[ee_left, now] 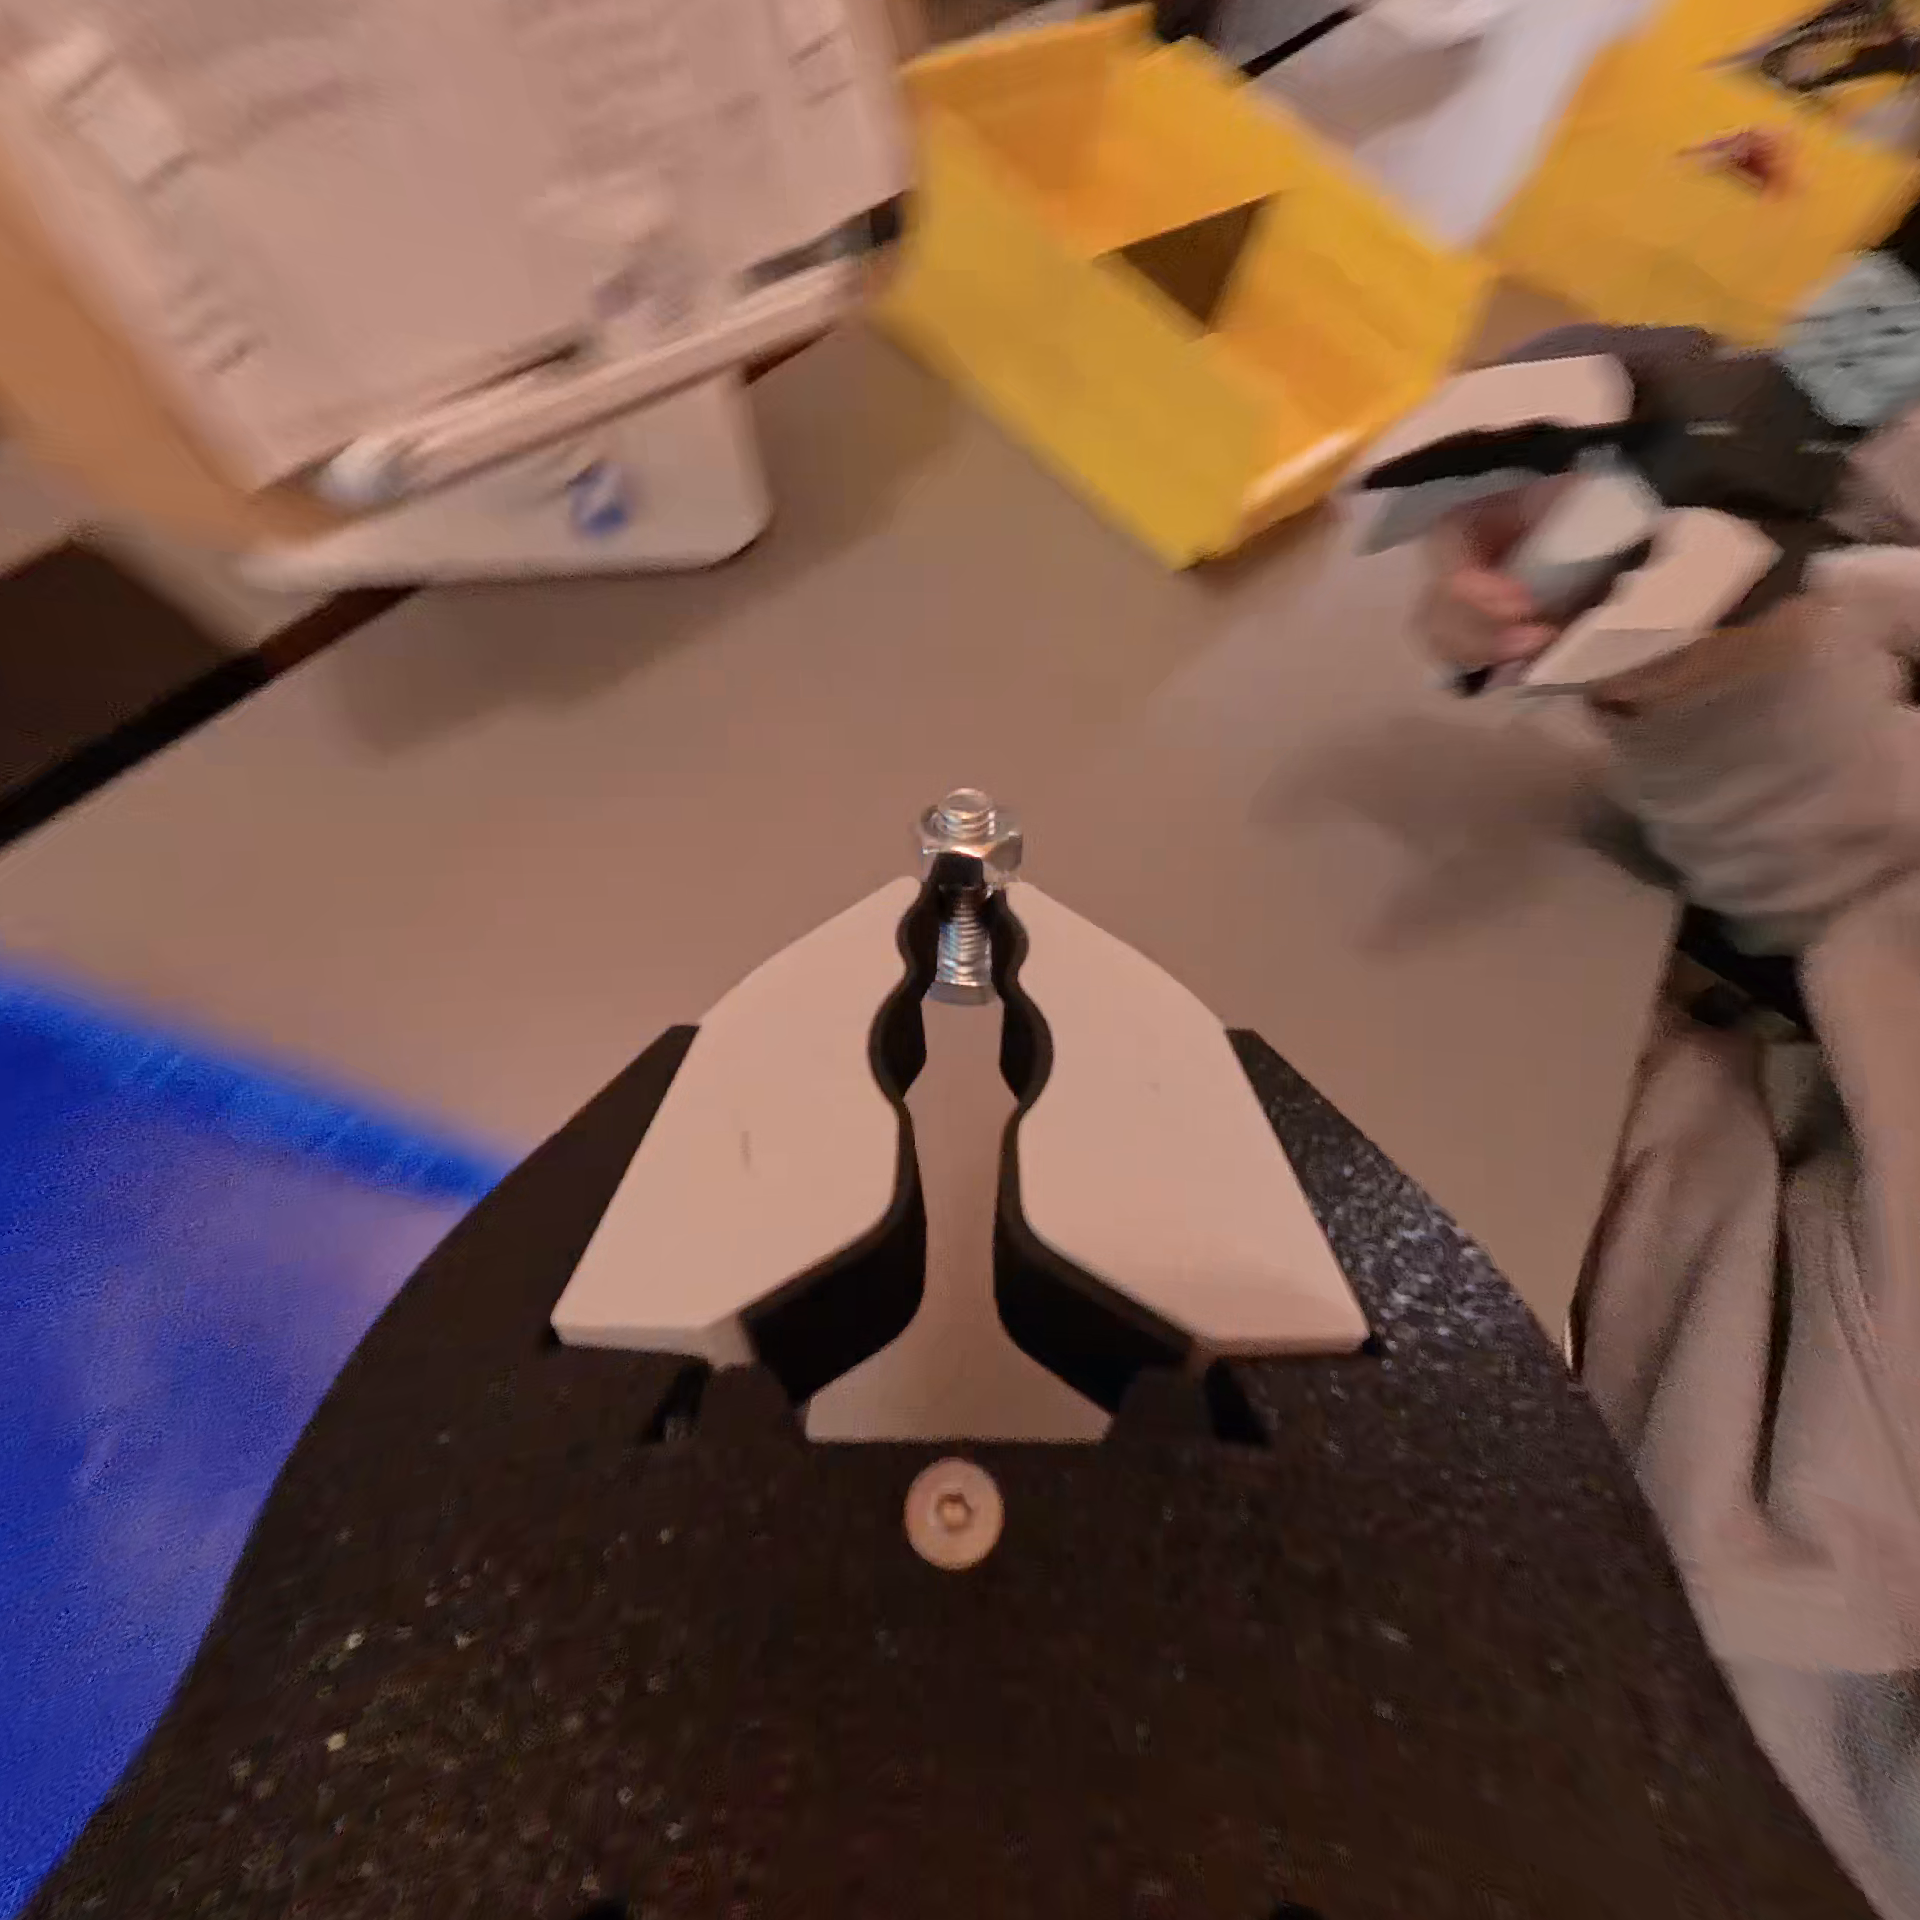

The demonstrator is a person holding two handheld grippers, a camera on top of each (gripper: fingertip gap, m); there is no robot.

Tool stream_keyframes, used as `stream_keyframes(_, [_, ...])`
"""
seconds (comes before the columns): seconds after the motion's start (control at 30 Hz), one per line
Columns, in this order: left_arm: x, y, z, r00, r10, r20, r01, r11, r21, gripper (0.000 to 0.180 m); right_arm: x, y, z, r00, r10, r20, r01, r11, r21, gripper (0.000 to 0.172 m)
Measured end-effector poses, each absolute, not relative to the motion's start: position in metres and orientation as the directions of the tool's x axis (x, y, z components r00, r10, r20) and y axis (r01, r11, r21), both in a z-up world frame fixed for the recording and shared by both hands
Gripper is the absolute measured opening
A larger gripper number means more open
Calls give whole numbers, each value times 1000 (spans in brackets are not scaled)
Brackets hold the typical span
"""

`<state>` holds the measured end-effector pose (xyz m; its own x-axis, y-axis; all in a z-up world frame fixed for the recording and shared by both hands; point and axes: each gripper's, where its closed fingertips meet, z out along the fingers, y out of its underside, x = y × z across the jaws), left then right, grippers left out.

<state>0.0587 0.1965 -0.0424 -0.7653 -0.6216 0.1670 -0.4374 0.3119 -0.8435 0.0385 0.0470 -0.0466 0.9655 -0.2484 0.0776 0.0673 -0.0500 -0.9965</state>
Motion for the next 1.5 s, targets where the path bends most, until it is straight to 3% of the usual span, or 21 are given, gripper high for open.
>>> stream_keyframes(0.17, [36, 89, -54, -938, -337, 75, -162, 240, -957, 8, 23, 62, -27, 991, -136, 1, 22, 154, -988, 51])
stream_keyframes(0.27, [38, 55, -73, -971, -241, -10, -33, 173, -984, 8, 25, 62, -40, 992, -121, 25, 43, 144, -989, 37])
stream_keyframes(0.37, [40, 42, -82, -982, -189, 5, -13, 41, -999, 8, 38, 54, -52, 984, -180, 6, 34, 152, -988, 31])
stream_keyframes(0.9, [39, 46, -88, -971, -228, -68, 69, 4, -998, 8, 38, 65, -72, 981, -191, 24, 38, 69, -997, 19])
stream_keyframes(1.1, [36, 42, -89, -975, -221, -34, 45, -45, -998, 9, 38, 61, -65, 984, -126, -128, -106, 162, -981, 19])
stream_keyframes(1.43, [48, 45, -96, -947, -316, -61, 53, 36, -998, 8, 45, 58, -72, 976, -203, -73, -49, 122, -991, 18])
stream_keyframes(1.5, [52, 45, -98, -936, -345, -62, 49, 45, -998, 8, 50, 56, -71, 966, -253, -46, -13, 131, -991, 27])
